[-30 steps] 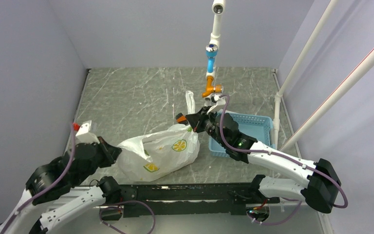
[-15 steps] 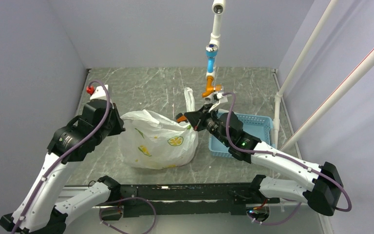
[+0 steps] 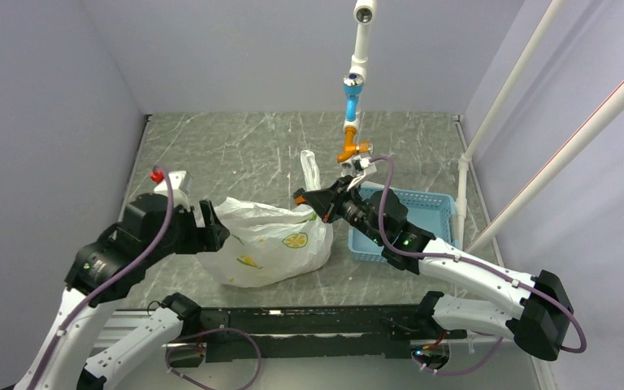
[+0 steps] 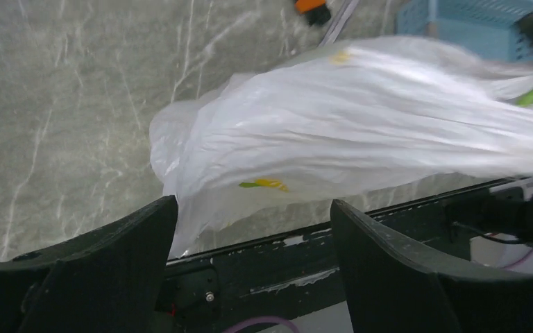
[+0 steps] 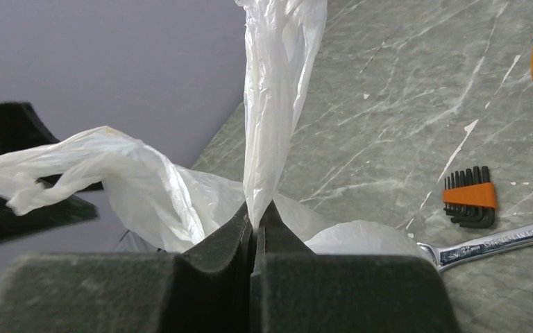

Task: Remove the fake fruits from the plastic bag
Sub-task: Untie the plastic bag at the center of the board, then adjust the plastic bag at the center of the board.

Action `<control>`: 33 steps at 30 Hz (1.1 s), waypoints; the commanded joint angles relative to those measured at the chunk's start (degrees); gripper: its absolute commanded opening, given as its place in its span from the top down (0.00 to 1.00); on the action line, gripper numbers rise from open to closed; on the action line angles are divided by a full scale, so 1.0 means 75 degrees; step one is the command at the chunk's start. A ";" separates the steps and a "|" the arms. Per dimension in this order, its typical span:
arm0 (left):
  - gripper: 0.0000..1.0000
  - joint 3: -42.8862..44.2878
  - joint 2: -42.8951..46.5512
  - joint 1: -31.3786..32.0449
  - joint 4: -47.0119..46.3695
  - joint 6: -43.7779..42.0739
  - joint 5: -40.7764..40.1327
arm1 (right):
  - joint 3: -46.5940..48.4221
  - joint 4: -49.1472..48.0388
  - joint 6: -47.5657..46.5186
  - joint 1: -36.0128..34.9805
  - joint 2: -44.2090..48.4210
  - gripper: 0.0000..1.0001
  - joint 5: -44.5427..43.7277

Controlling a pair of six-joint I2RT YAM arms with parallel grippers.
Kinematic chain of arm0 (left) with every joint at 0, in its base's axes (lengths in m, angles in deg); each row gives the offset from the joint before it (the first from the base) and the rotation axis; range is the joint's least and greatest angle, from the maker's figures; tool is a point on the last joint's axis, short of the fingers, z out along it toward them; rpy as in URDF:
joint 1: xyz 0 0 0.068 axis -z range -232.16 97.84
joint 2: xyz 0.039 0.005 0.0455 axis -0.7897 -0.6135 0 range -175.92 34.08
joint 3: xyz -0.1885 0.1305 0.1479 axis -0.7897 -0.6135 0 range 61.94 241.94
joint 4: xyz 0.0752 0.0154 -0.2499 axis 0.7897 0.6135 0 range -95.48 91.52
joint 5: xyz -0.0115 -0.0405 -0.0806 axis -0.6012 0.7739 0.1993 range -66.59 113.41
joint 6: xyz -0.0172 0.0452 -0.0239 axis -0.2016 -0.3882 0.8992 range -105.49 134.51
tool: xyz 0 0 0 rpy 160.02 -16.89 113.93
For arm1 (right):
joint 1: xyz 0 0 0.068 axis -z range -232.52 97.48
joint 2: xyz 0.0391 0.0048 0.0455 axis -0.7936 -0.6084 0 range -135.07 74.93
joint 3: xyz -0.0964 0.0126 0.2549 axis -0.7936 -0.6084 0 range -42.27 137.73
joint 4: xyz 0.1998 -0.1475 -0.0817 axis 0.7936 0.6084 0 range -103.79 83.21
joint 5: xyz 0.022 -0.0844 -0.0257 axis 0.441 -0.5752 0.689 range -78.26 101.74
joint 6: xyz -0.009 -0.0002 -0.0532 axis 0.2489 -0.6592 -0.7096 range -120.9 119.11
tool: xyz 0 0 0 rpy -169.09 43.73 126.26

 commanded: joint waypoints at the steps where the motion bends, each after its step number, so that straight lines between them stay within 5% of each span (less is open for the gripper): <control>1: 0.11 0.1713 -0.0542 -0.0036 0.0437 -0.0238 0.0222 | 0.0176 -0.0340 -0.0057 0.0015 0.0225 1.00 0.0139; 6: 0.01 0.2041 -0.1313 -0.0024 0.0500 -0.0831 -0.0043 | 0.0201 -0.0369 0.0021 0.0023 0.0189 1.00 0.0189; 15: 0.05 0.1610 -0.1432 0.0095 -0.0729 -0.1257 -0.0894 | -0.0017 -0.0312 0.0084 0.0027 0.0236 1.00 0.0382; 18: 0.29 0.1367 -0.1429 0.0082 -0.0984 -0.1355 -0.1047 | -0.0325 -0.0182 0.0072 0.0023 0.0359 1.00 0.0280; 22: 0.97 0.1125 -0.1677 0.0047 -0.0848 -0.1440 -0.1355 | -0.0535 0.0382 -0.0063 0.0022 0.0794 1.00 -0.0019; 33: 1.00 0.2608 -0.2068 -0.1399 -0.1332 -0.1998 -0.2472 | 0.1083 0.1387 -0.0861 0.0378 0.0046 0.99 -0.0763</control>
